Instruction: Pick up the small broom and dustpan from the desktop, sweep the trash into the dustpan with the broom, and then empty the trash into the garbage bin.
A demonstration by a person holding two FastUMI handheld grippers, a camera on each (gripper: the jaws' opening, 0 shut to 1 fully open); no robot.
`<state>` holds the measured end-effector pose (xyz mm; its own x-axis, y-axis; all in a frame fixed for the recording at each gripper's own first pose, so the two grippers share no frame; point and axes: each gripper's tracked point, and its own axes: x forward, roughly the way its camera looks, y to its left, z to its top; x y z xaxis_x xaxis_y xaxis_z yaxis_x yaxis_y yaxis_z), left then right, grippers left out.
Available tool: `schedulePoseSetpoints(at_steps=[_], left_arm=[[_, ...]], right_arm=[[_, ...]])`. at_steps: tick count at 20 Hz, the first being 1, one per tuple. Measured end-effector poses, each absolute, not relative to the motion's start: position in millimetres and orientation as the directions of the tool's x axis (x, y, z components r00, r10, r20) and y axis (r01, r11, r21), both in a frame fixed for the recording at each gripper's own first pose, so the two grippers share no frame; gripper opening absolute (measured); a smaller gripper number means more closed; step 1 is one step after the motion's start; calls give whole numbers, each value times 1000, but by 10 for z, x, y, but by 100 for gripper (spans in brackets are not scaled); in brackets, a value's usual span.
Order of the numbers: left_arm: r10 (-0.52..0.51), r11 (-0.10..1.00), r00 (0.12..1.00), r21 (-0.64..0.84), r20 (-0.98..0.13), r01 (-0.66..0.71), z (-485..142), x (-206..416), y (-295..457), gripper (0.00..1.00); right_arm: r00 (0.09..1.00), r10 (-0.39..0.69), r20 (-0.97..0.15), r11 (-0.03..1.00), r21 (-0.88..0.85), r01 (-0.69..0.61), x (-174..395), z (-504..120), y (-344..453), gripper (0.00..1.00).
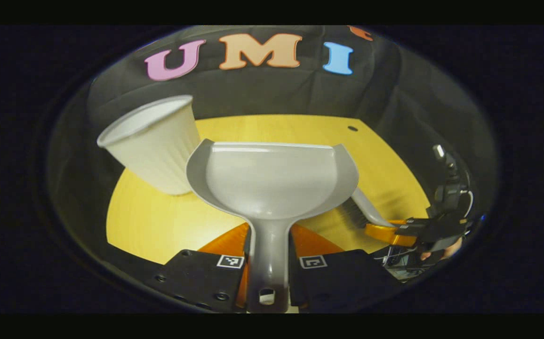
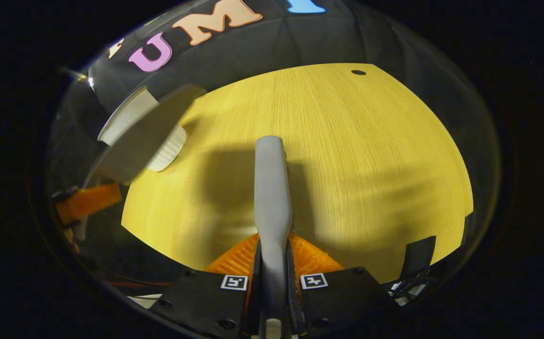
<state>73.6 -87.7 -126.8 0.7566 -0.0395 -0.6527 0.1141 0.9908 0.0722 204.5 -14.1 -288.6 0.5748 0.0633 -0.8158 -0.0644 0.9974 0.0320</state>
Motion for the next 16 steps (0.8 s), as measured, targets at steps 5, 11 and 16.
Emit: schedulePoseSetpoints(at_steps=[5,11,16], left_arm=[[56,998,698,51,-714,-28,-1857,737,-577,29],[79,997,668,74,-740,-36,-2051,636,-583,30],[65,994,704,111,-707,20,-2011,664,-578,42]], right_arm=[[551,40,-834,997,1,-72,2148,-3076,-16,27],[550,25,-835,997,-17,-72,2067,-3071,61,27],[524,40,-851,999,18,-47,2063,-3230,18,35]])
